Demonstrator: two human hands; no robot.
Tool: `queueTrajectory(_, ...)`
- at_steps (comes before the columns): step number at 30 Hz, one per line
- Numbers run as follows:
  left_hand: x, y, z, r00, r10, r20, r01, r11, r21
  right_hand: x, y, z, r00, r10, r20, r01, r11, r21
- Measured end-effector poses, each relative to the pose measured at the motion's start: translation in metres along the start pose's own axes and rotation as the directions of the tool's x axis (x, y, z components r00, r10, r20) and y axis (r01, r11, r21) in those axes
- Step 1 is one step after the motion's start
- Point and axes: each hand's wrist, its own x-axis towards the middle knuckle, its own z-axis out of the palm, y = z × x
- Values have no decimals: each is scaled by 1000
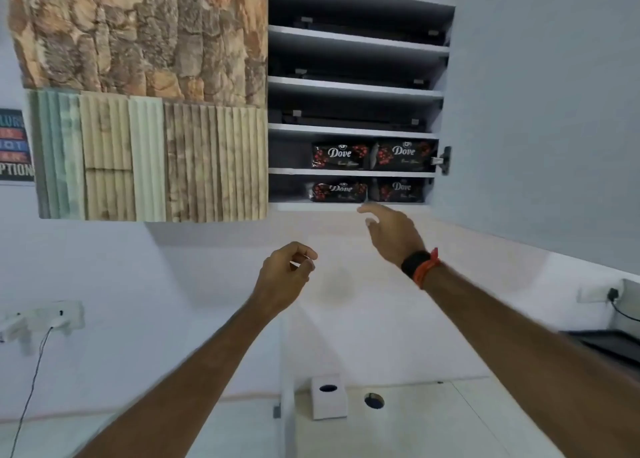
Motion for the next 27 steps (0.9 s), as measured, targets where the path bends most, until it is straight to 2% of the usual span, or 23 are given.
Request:
queueTrajectory(5,20,-29,0,1000,-20,17,21,999,-29,55,-4,24,989,-139,45,147,945,-291)
queueTrajectory(9,28,-38,5,999,-42,22,43,998,-39,79,-6,38,989,-144,44,150,923,-355)
queueTrajectory(13,41,-35,7,999,-48,-18,47,998,-35,95,-3,43,995,-90,46,99,953,-286)
queueTrajectory(16,45,-33,12,998,-51,-42,50,998,-29,102,0,42,991,-108,75,126,942,-312)
queueTrajectory(20,46,-32,21,995,-76,-61,75,997,-23,101,3,37,987,-162,18,159,932,-326)
queueTrajectory(24,40,-37,32,988,-129,-87,121,988,-96,73,3,33,972,-190,-137,156,961,-229)
queueTrajectory(27,31,-42,45,984,-156,-91,142,979,-149,42,3,31,955,-53,-292,64,998,29)
